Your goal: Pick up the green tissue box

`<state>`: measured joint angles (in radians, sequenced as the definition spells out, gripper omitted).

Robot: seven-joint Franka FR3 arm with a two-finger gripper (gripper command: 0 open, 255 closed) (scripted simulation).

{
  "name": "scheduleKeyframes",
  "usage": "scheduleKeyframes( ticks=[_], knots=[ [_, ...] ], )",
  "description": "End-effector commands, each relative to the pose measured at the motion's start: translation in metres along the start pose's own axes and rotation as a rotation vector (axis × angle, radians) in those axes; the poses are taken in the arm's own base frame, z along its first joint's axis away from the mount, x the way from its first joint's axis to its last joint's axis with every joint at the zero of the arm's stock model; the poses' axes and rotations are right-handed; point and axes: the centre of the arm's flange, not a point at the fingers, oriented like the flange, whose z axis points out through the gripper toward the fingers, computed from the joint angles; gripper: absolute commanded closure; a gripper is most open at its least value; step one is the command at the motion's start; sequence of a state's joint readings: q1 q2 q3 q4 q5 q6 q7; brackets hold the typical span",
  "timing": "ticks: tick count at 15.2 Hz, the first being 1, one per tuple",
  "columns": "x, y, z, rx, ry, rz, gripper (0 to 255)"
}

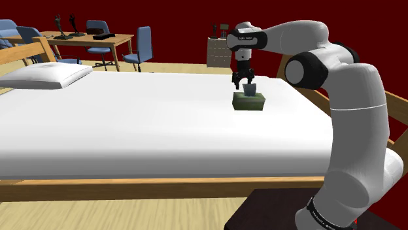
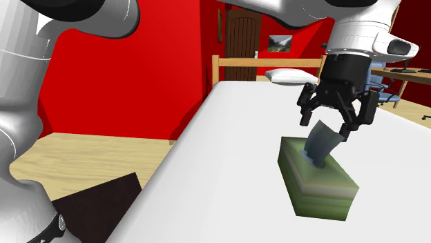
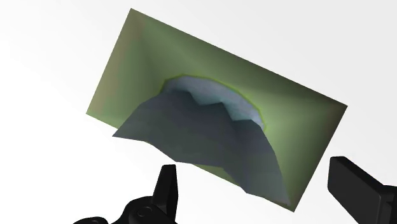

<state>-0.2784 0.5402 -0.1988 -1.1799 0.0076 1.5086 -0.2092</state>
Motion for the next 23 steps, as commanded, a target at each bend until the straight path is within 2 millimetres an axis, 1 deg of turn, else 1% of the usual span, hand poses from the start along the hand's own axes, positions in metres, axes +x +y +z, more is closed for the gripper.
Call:
scheduleKeyframes(
  ticks=[1, 2, 3, 12, 23],
  knots=[
    [0.001, 0.0, 0.007, 0.0, 0.001, 0.0, 0],
    [0.001, 0.0, 0.007, 0.0, 0.001, 0.0, 0],
    [0.001, -0.001, 0.007, 0.0, 0.001, 0.0, 255],
    [0.001, 0.0, 0.007, 0.0, 0.001, 0.0, 255],
    [-0.012, 0.003, -0.05, 0.0, 0.001, 0.0, 255]
  ],
)
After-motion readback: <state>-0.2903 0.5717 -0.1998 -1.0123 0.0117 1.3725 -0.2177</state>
